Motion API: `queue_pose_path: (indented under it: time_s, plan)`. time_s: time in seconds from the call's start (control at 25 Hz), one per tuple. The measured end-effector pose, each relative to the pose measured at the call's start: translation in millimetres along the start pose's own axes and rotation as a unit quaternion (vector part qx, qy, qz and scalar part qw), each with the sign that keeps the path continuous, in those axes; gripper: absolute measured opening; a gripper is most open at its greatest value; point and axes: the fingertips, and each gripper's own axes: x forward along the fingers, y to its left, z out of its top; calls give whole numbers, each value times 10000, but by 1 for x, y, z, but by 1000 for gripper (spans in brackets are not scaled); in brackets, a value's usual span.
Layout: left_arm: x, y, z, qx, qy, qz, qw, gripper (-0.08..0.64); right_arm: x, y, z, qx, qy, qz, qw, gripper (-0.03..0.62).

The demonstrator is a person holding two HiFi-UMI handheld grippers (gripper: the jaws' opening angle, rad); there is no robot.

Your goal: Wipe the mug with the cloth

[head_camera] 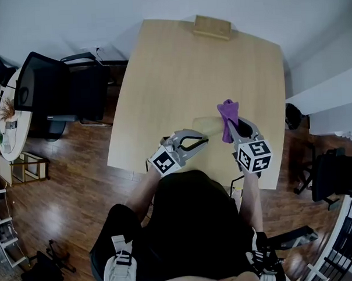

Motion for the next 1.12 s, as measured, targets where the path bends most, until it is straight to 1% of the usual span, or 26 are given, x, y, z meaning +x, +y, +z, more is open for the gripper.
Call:
queue_pose_path:
  time_s: [0.08,0.16,0.24,0.32,0.4,0.44,0.52,0.6,0.72,0.84,0.88,0.96,1.0,1.04,1.12]
  plan:
    - [0,0,3,29,-48,-22,10000,43,-8,-7,5,58,-58,-132,9999,66]
    - [2,-1,2,125,29,-73,9999,43,-18,7,31,-154,-310,-43,9994,66]
    - [5,-5,-4,230,146,-149,9995,43,-26,41,63,-565,-589,251,9963,66]
    - [7,-8,-6,413,253,-225,9986,43,-26,83,84,-1014,-692,667,9902,66]
    - [8,-11,-4,606,307,-276,9973,43,-17,113,83,-1330,-553,1020,9843,66]
    - [9,-12,-2,671,306,-287,9969,43,-12,118,77,-1367,-449,1109,9834,66]
    - [8,-15,1,748,315,-293,9963,45,-6,113,65,-1222,-320,1133,9855,66]
    - [4,-15,3,719,286,-264,9967,44,-5,96,57,-998,-271,1011,9895,66]
    - [1,-16,4,730,304,-211,9966,46,-3,57,37,-705,-31,714,9949,66]
    - [1,-21,1,849,381,-261,9953,44,-3,9,7,-341,333,261,9985,66]
    - [1,-21,1,865,379,-273,9952,43,-5,-2,3,-242,385,123,9989,66]
    - [0,-21,0,908,400,-304,9946,43,-14,-9,10,-208,276,-9,9994,66]
    - [1,-22,-1,942,424,-328,9941,43,-19,-4,21,-294,144,13,9995,66]
    - [2,-22,-2,980,452,-356,9935,43,-23,6,35,-430,-7,98,9990,66]
    - [6,-24,-5,1072,508,-420,9920,43,-28,37,62,-765,-279,422,9958,66]
